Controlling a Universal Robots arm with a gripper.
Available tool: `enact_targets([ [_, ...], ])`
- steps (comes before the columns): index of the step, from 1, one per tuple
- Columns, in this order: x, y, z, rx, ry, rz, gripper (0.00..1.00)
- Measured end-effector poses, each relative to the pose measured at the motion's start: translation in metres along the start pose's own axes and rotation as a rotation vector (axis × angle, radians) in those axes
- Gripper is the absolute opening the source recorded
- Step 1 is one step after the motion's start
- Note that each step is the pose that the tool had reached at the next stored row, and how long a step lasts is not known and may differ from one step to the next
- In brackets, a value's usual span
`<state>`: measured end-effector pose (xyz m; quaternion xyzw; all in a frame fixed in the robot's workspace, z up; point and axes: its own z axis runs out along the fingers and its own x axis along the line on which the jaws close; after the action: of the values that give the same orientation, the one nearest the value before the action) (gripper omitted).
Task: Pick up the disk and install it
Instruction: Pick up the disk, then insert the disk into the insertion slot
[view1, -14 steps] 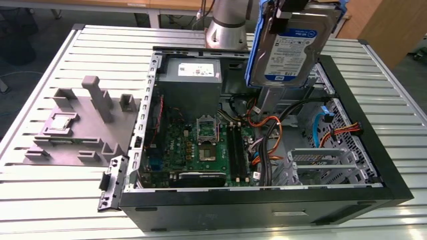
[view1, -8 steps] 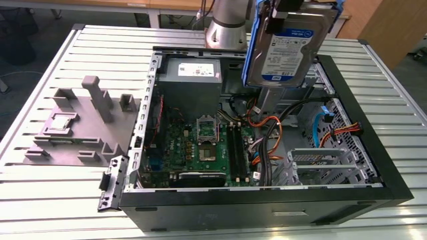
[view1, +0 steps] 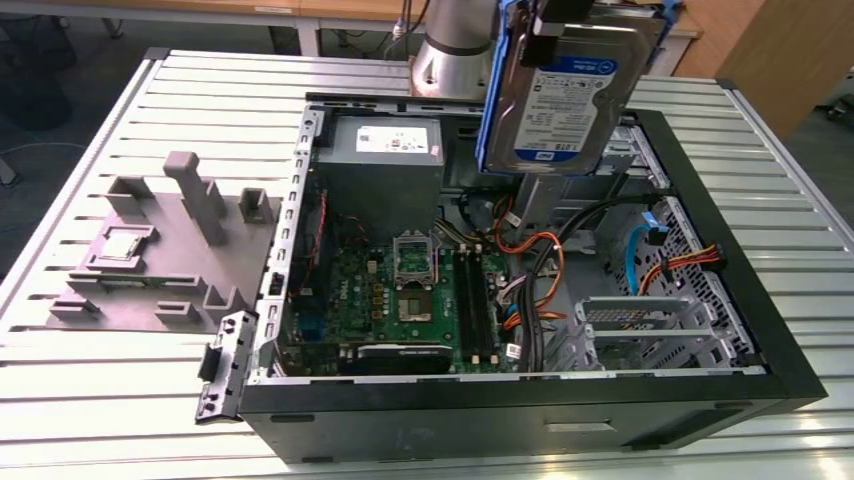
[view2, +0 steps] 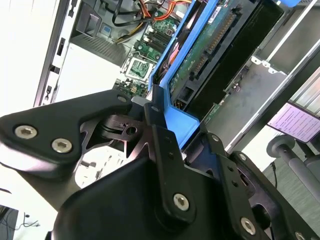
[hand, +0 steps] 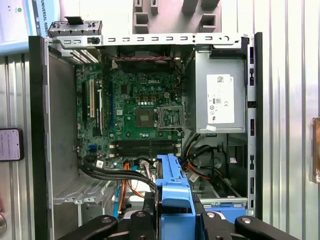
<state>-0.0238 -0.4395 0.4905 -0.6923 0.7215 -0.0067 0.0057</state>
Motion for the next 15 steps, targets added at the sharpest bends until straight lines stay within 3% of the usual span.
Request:
enact_targets([
  [15,0.0006,0.0139,-0.0002,0.0001,0.0,0.0,0.36],
])
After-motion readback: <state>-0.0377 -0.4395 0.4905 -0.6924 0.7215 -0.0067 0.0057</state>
